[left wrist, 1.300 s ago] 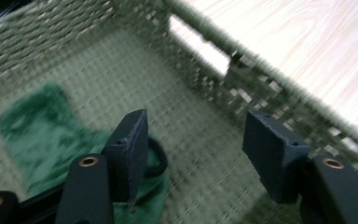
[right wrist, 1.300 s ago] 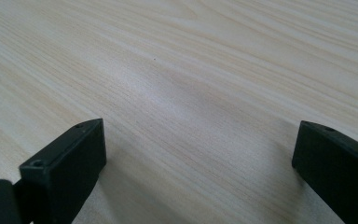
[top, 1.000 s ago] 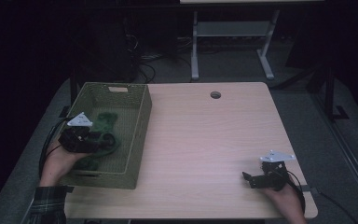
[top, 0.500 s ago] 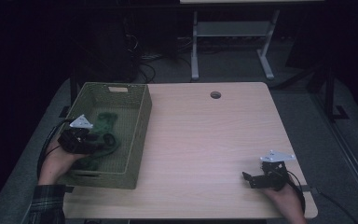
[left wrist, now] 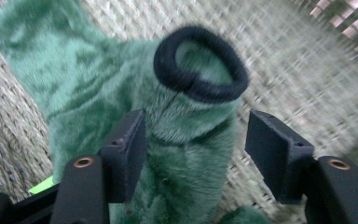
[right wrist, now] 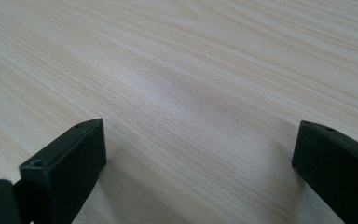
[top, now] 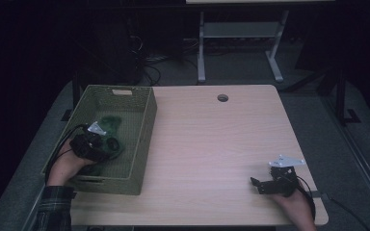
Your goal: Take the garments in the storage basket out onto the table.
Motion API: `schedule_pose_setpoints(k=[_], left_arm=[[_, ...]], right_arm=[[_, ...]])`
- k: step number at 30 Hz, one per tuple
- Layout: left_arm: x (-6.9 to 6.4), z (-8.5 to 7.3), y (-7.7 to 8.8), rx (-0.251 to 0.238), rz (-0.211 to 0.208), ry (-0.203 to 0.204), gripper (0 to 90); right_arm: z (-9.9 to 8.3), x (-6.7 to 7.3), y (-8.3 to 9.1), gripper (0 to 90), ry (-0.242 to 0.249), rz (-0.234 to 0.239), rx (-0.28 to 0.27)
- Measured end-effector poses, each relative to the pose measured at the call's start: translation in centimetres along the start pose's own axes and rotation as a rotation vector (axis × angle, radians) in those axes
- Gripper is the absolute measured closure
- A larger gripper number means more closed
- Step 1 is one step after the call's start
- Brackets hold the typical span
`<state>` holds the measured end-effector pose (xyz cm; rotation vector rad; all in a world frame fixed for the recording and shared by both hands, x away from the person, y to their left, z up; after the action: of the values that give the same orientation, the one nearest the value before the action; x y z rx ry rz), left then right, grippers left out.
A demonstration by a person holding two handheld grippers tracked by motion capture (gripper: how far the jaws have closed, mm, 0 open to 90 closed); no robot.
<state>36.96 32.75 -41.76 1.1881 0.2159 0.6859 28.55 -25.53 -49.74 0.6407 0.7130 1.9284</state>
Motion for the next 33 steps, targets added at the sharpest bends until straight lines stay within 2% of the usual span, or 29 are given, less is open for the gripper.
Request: schedule_pose_setpoints(k=[6, 8, 13, 15, 18, 26, 33], left_arm=[[0.2, -0.6, -1.0, 0.052, -0.007, 0.017, 37.0], [0.2, -0.5, -1.1, 0.06, -0.01, 0.018, 43.1], [0.3, -0.5, -0.9, 0.061, -0.009, 0.025, 65.7], [0.4, -0.5, -0.7, 0.048, -0.016, 0.033, 74.3], [0.5, -0.4, -0.2, 0.02, -0.013, 0.059, 80.2], [1.0, -0.1, 1.6, -0.073, 0.009, 0.085, 81.4], [1.2, 0.5, 3.7, -0.2, 0.004, 0.126, 82.2]], right_arm=[[0.0, 0.0, 0.0, 2.7, 0.0, 0.0, 0.0], [0.0, 0.0, 0.0, 2.7, 0.0, 0.0, 0.0], [0.0, 0.0, 0.0, 2.7, 0.0, 0.0, 0.0], [0.0, 0.0, 0.0, 2.7, 0.0, 0.0, 0.0], [0.0, 0.0, 0.0, 2.7, 0.001, 0.0, 0.0], [0.0, 0.0, 0.0, 2.7, 0.0, 0.0, 0.0], [0.0, 0.0, 0.0, 2.7, 0.001, 0.0, 0.0]])
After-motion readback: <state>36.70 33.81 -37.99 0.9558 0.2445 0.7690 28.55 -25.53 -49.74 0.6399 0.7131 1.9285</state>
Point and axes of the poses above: each handheld gripper's, and its own axes: y roughly backward along the jaws, z roughly out of its top, x roughly to its left, the point moved 2 cm from there along -y, roughly forward along the jaws, and after that the axes turned 9 degrees about -y, right-handed, at the moved point
